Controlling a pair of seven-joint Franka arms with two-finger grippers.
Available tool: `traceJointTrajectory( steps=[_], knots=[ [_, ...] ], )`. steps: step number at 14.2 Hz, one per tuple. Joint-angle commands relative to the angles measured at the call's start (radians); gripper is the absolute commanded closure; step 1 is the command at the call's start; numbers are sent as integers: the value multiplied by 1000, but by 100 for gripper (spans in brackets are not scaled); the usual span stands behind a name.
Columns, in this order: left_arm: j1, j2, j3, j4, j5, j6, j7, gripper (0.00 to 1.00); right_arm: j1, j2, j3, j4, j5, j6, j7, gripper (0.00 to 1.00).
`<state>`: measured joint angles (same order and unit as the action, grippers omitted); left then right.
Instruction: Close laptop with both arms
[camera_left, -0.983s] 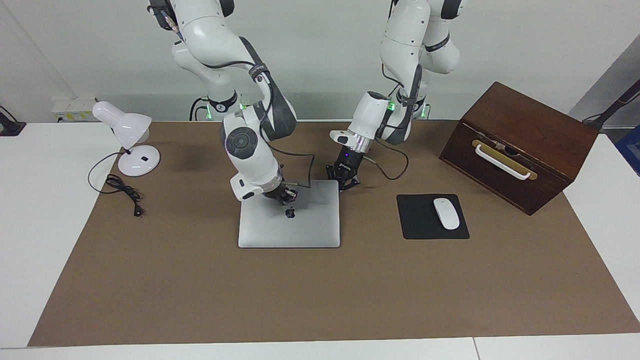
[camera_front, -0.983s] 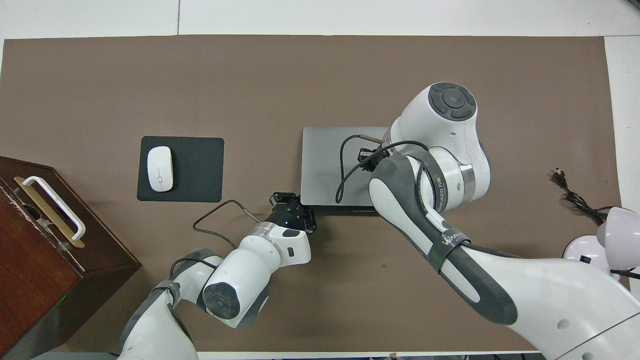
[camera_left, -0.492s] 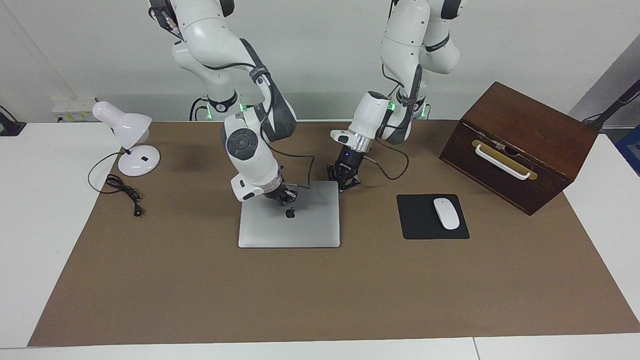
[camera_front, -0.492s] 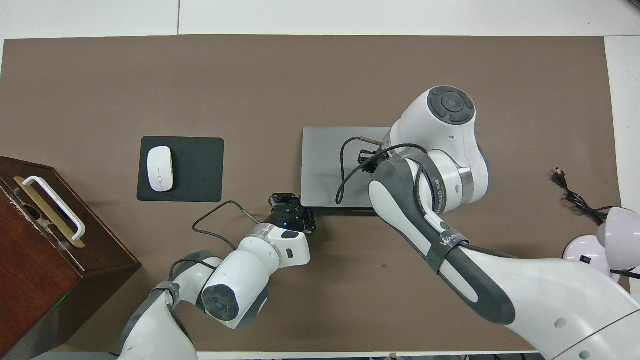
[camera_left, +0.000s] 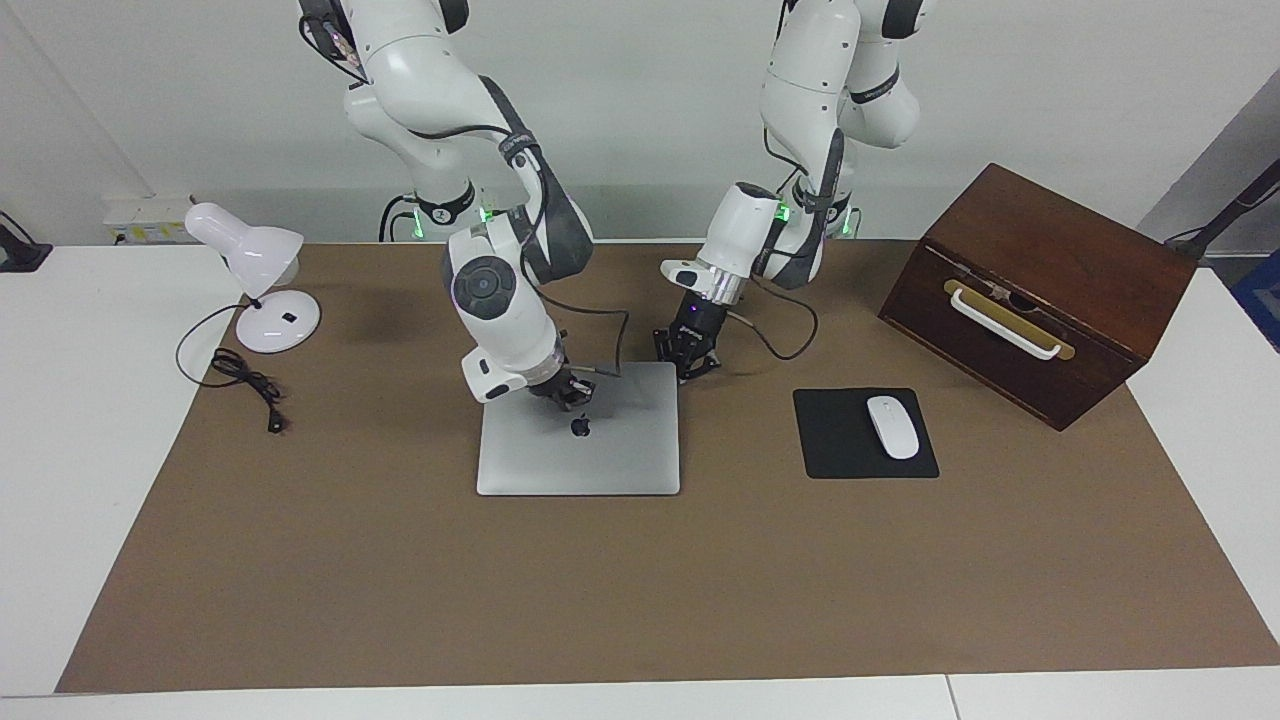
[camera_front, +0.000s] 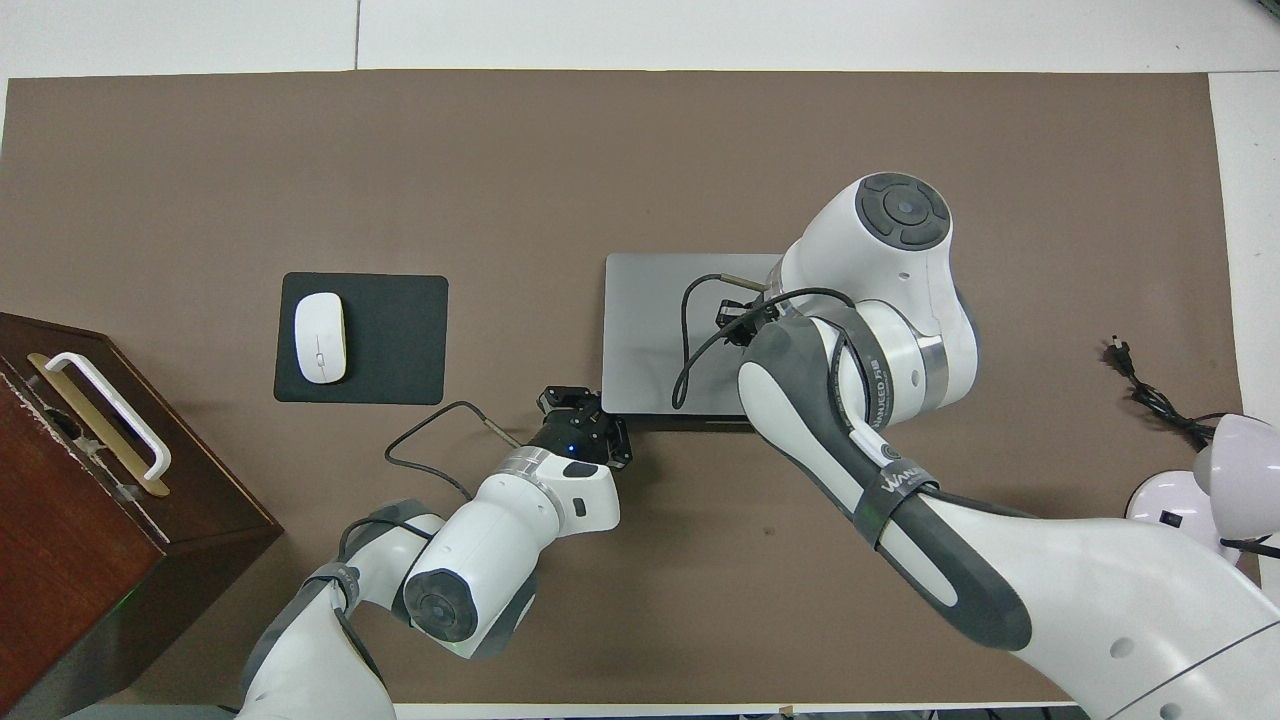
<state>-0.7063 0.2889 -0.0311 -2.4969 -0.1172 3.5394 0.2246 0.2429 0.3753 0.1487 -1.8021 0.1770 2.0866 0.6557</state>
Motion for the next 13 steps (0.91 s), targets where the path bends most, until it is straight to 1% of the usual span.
traceJointTrajectory(
  steps=[1, 4, 8, 12, 13],
  knots=[
    [-13, 62, 19, -77, -7, -37, 25, 100, -4, -22, 2, -28, 29, 23, -24, 100],
    [-12, 62, 19, -74, -7, -36, 24, 100, -10, -32, 0, -16, 30, 18, -18, 100],
    [-10, 58, 17, -71, -7, -36, 7, 100, -25, -74, -4, -13, 32, 15, 2, 100],
    [-12, 35, 16, -73, -7, -37, -31, 100, -111, -143, -8, -3, 16, 7, -31, 100],
    [-12, 21, 16, -73, -7, -39, -33, 100, -131, -160, -9, -3, 10, 7, -60, 94]
  ],
)
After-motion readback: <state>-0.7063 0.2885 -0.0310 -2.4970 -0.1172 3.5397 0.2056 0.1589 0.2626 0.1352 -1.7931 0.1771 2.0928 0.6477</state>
